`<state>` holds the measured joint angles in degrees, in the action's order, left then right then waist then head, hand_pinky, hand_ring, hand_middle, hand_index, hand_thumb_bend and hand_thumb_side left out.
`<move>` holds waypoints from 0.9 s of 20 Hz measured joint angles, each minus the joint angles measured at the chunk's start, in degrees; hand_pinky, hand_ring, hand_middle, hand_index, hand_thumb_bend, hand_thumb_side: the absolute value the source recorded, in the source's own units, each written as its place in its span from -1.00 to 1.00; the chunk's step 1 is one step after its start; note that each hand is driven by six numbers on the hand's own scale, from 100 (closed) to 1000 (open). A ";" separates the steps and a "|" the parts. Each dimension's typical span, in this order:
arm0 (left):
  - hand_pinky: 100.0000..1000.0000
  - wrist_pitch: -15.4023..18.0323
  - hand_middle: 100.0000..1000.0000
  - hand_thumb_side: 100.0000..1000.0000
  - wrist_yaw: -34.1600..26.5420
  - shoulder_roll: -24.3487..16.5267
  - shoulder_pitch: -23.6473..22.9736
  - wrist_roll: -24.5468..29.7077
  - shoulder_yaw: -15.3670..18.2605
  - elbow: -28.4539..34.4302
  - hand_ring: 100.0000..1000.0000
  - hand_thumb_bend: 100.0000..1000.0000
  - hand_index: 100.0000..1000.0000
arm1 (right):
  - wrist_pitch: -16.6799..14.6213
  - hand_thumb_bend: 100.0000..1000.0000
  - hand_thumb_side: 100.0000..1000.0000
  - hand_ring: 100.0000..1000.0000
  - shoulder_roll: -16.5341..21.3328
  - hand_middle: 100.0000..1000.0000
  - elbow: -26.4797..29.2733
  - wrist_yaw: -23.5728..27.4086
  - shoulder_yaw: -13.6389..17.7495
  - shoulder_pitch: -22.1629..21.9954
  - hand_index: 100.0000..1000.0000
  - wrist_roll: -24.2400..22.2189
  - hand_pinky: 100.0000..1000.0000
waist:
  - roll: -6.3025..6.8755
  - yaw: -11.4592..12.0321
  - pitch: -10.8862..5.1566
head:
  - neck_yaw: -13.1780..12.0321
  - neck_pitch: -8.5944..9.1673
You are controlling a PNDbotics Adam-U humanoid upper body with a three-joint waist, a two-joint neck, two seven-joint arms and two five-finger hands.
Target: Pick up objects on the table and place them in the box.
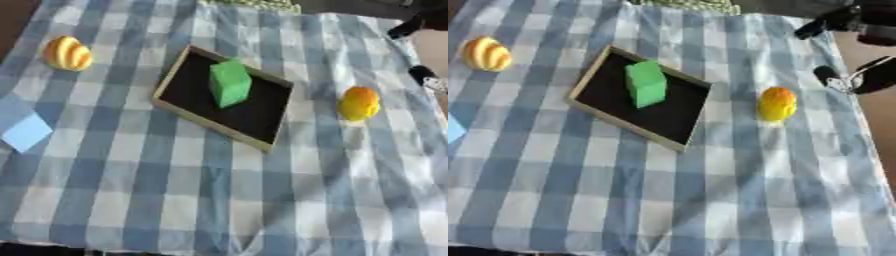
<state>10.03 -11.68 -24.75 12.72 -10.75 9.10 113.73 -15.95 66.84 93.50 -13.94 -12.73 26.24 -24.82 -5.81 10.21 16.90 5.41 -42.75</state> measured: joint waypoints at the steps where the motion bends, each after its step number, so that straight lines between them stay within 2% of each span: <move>1: 1.00 -0.01 0.42 0.16 -0.07 0.00 0.01 0.09 -0.11 0.00 0.51 -1.00 0.66 | 0.21 -1.00 -0.38 0.68 -0.32 0.55 -0.45 -0.02 -0.37 0.03 0.82 -0.18 0.78 | 0.00 0.02 0.00 | 0.04 0.00; 4: 1.00 0.03 0.42 0.16 -0.18 0.00 0.16 0.17 -0.14 0.00 0.51 -1.00 0.66 | 0.62 -1.00 -0.21 0.69 -1.43 0.51 -1.69 -0.66 -1.14 0.27 0.81 -0.32 0.81 | 0.00 0.12 0.00 | 0.08 0.01; 7: 1.00 -0.04 0.42 0.16 -0.25 0.02 0.28 0.24 -0.15 0.00 0.51 -1.00 0.66 | 0.40 -1.00 -0.17 0.71 -2.82 0.53 -3.07 -2.12 -1.79 0.49 0.85 0.18 0.82 | 0.00 0.19 0.00 | 0.09 0.02; 9: 1.00 -0.07 0.42 0.16 -0.31 0.03 0.39 0.29 -0.15 0.00 0.51 -1.00 0.66 | 0.00 -1.00 -0.07 0.74 -3.78 0.56 -4.06 -3.16 -2.23 0.59 0.88 0.57 0.84 | 0.00 0.32 0.02 | 0.09 0.03; 10: 1.00 -0.08 0.42 0.16 -0.33 0.03 0.41 0.31 -0.15 0.00 0.52 -1.00 0.66 | -0.18 -1.00 -0.09 0.75 -4.24 0.58 -4.56 -3.69 -2.48 0.79 0.89 0.71 0.84 | 0.00 0.36 0.05 | 0.09 0.07; 11: 1.00 -0.09 0.42 0.16 -0.33 0.03 0.42 0.33 -0.16 0.00 0.52 -1.00 0.66 | -0.31 -1.00 -0.23 0.77 -4.72 0.61 -5.04 -4.22 -2.64 0.99 0.90 0.77 0.85 | 0.00 0.38 0.08 | 0.09 0.15; 12: 1.00 -0.12 0.42 0.16 -0.34 0.04 0.42 0.38 -0.16 0.00 0.52 -1.00 0.66 | -0.40 -1.00 -0.15 0.78 -5.18 0.62 -5.58 -4.76 -2.83 1.03 0.91 0.82 0.86 | 0.00 0.39 0.08 | 0.09 0.22; 15: 1.00 -0.14 0.42 0.16 -0.35 0.05 0.44 0.48 -0.17 0.00 0.52 -1.00 0.66 | -0.58 -1.00 -0.37 0.81 -6.61 0.65 -7.31 -6.19 -3.17 1.32 0.96 0.75 0.89 | 0.02 0.43 0.16 | 0.09 0.43; 18: 1.00 -0.16 0.42 0.16 -0.36 0.07 0.47 0.53 -0.19 0.00 0.52 -1.00 0.66 | -0.82 -1.00 -0.32 0.84 -7.93 0.67 -8.77 -7.29 -3.23 1.55 0.96 0.29 0.93 | 0.02 0.50 0.26 | 0.07 0.44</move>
<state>9.87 -12.03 -24.68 13.19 -10.22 8.91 113.73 -16.76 58.91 84.74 -21.23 -15.96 27.79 -24.53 -5.79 10.71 17.16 5.49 -42.31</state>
